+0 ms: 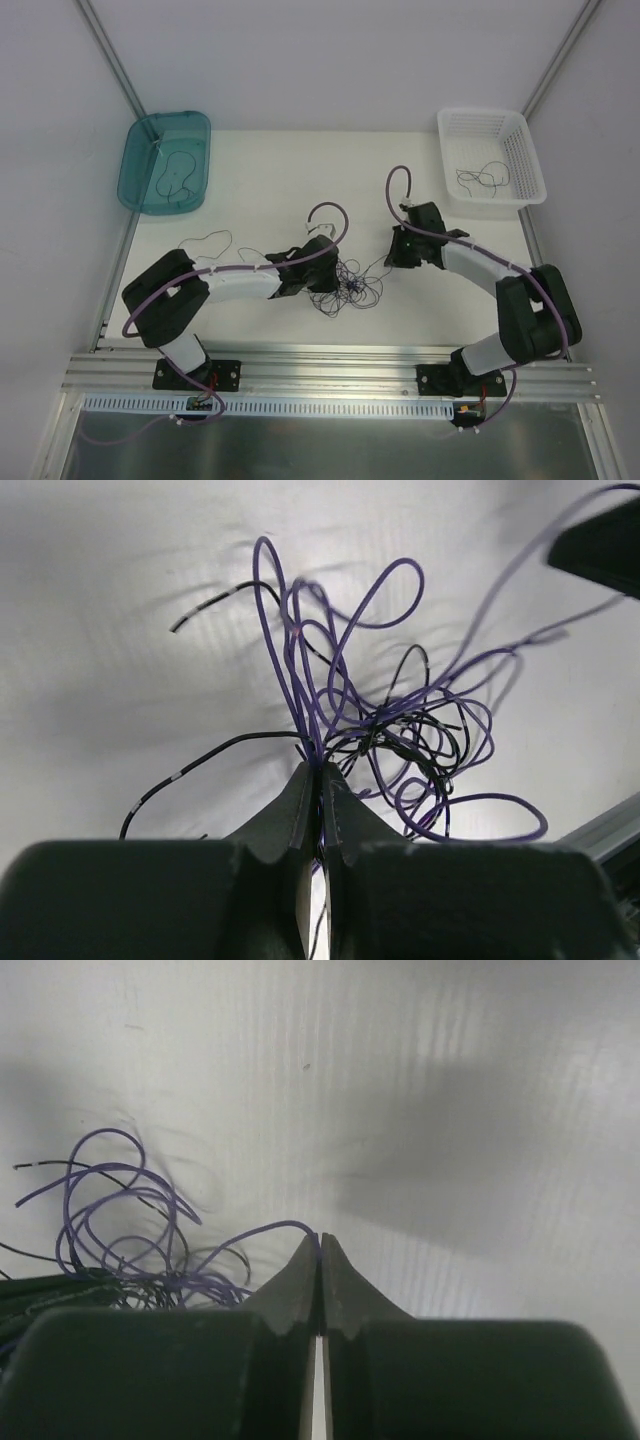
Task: Untangle the cables
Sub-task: Untie the cable.
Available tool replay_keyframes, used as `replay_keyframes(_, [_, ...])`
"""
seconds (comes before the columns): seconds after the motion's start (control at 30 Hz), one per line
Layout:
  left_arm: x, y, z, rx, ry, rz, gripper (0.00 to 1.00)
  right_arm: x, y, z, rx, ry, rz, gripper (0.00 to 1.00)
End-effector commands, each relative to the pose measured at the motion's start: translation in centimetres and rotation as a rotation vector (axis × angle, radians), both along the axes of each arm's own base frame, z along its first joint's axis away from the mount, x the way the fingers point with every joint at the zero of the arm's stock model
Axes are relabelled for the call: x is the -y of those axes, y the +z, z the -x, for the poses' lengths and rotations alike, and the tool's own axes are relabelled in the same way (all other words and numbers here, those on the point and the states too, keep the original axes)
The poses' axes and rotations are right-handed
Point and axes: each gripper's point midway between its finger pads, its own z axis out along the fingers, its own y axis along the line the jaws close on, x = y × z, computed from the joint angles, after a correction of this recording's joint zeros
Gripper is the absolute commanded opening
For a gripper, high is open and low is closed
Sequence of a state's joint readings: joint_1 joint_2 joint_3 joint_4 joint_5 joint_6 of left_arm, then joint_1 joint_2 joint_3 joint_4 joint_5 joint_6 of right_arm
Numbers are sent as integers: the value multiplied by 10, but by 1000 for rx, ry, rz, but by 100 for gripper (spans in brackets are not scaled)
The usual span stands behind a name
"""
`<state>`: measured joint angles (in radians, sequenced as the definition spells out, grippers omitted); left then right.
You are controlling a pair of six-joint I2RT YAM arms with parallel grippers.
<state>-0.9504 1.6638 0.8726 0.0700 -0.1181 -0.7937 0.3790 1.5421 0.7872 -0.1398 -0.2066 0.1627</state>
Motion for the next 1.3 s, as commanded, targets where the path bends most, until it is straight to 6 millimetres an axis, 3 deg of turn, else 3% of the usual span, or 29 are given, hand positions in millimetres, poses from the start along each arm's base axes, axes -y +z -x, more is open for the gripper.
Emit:
replay_keyframes(0.0, [-30,18,-16,77,51,-15,0,34,40,4,98,-40,112,1])
replay_keyframes(0.03, [-43,13,-15,74,69,-39,0,44,55,-1,134,-62,127,1])
replay_keyframes(0.07, [-50,24,-17,94,85,-22,0,52,77,-2,191,-85,132,1])
replay_keyframes(0.13, [-74,22,-21,98,127,-41,0,80,96,3,209,-149,202,1])
replay_keyframes(0.17, [-80,36,-22,126,141,-15,0,87,124,1,277,-178,190,1])
replay_keyframes(0.23, [-103,38,-26,135,185,-21,0,111,141,9,285,-247,216,1])
replay_keyframes(0.27, [-110,55,-30,174,206,17,0,117,159,9,318,-275,211,1])
replay_keyframes(0.33, [-134,63,-31,201,244,14,0,138,180,19,355,-344,216,1])
replay_keyframes(0.53, [-184,82,-32,266,315,-47,0,160,229,36,430,-441,184,1])
replay_keyframes(0.6, [-204,83,-33,269,354,-74,0,163,242,38,454,-459,171,1])
replay_keyframes(0.67, [-211,89,-34,285,355,-71,0,160,250,38,460,-454,147,1])
replay_keyframes(0.8, [-208,84,-32,262,330,-71,0,138,263,37,473,-393,39,1])
replay_keyframes(0.93, [-176,74,-21,177,190,18,1,113,270,38,483,-281,-64,1])
replay_keyframes(1.03, [-152,74,-9,165,63,49,18,96,265,41,485,-197,-109,1])
replay_keyframes(1.07, [-146,78,-6,177,25,52,28,92,262,41,495,-167,-106,1])
replay_keyframes(1.13, [-134,91,-2,207,-35,77,41,80,258,44,491,-107,-117,1])
replay_keyframes(1.17, [-124,97,5,220,-98,91,54,76,257,44,497,-74,-114,1])
replay_keyframes(1.27, [-106,122,16,294,-209,123,74,58,255,45,493,5,-130,1])
